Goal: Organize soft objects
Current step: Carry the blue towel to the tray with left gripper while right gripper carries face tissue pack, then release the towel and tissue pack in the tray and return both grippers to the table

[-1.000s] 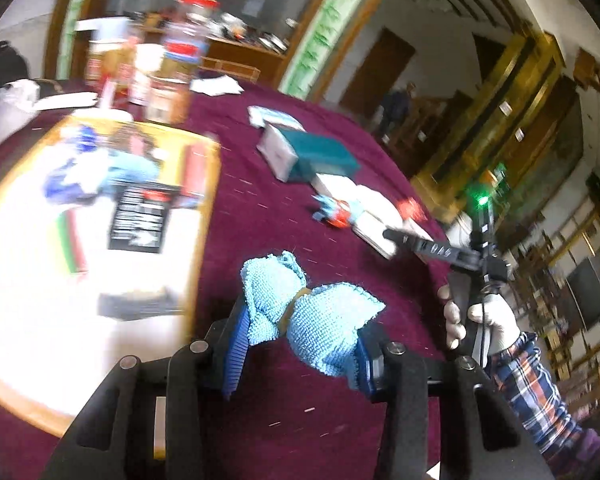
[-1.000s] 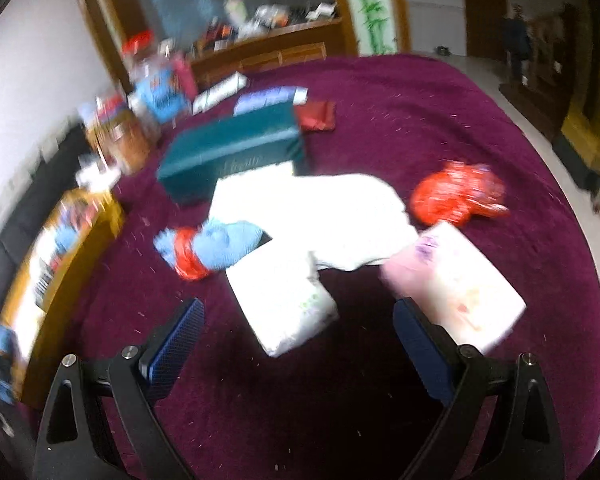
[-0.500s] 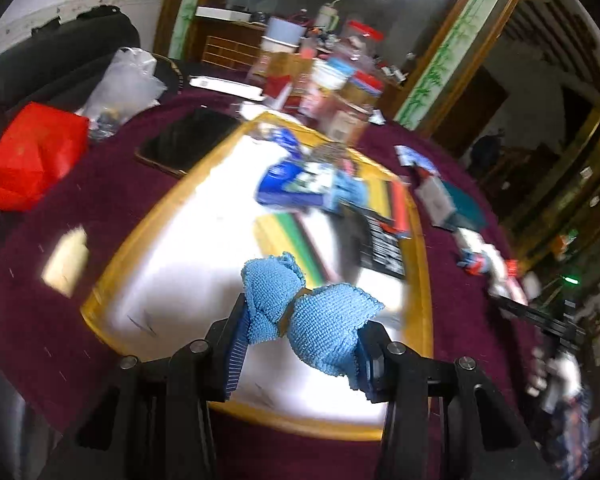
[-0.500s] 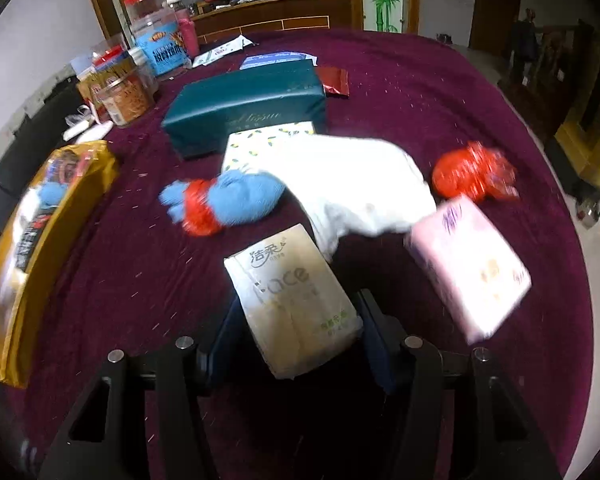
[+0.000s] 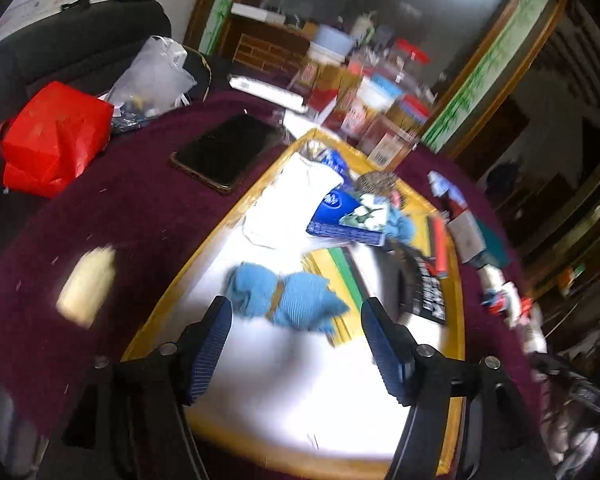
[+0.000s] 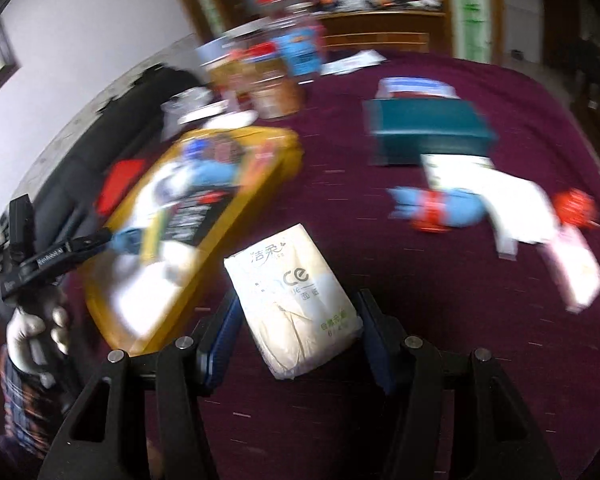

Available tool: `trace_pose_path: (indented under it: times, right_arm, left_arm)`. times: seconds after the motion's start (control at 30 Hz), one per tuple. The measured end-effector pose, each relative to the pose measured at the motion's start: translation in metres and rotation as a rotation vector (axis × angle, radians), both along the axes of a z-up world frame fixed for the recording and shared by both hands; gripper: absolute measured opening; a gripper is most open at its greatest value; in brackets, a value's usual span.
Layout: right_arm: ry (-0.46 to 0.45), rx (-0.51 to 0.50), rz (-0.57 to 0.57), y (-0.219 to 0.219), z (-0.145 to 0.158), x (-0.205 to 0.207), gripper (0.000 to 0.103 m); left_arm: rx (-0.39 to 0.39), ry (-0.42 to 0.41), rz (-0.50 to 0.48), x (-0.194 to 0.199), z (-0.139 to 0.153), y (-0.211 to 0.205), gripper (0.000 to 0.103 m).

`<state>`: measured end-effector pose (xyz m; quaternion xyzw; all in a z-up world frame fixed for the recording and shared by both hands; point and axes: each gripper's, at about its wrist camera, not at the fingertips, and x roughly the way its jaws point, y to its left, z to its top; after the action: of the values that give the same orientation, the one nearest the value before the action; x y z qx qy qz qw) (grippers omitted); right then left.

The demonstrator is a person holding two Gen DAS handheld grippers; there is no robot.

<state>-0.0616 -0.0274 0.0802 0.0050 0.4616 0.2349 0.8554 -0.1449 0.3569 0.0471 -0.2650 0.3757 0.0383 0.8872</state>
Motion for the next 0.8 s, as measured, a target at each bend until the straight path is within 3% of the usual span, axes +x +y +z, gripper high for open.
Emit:
trace_pose_path:
  times: [0.17, 0.27, 0.47, 0.8]
  right_arm:
    - [0.059, 0.05, 0.154, 0.081, -0.001, -0.007, 0.056]
    - [0.129, 0.1, 0.237, 0.133, -0.01, -0.007, 0.057]
    - [0.192, 0.051, 0.33, 0.21, -0.028, -0.015, 0.057]
    - [0.243, -0.086, 0.403, 0.276, -0.06, -0.014, 0.057]
  left_arm:
    - [-0.045, -0.113, 0.051, -0.054, 0.013, 0.008, 0.079]
    - [-0.07, -0.141, 0.047, -0.074, 0.011, 0.009, 0.079]
    - [-0.055, -0.151, 0.032, -0.095, 0.006, 0.018, 0.079]
    - [-0.092, -0.18, 0.088, -0.109, -0.002, 0.041, 0.079]
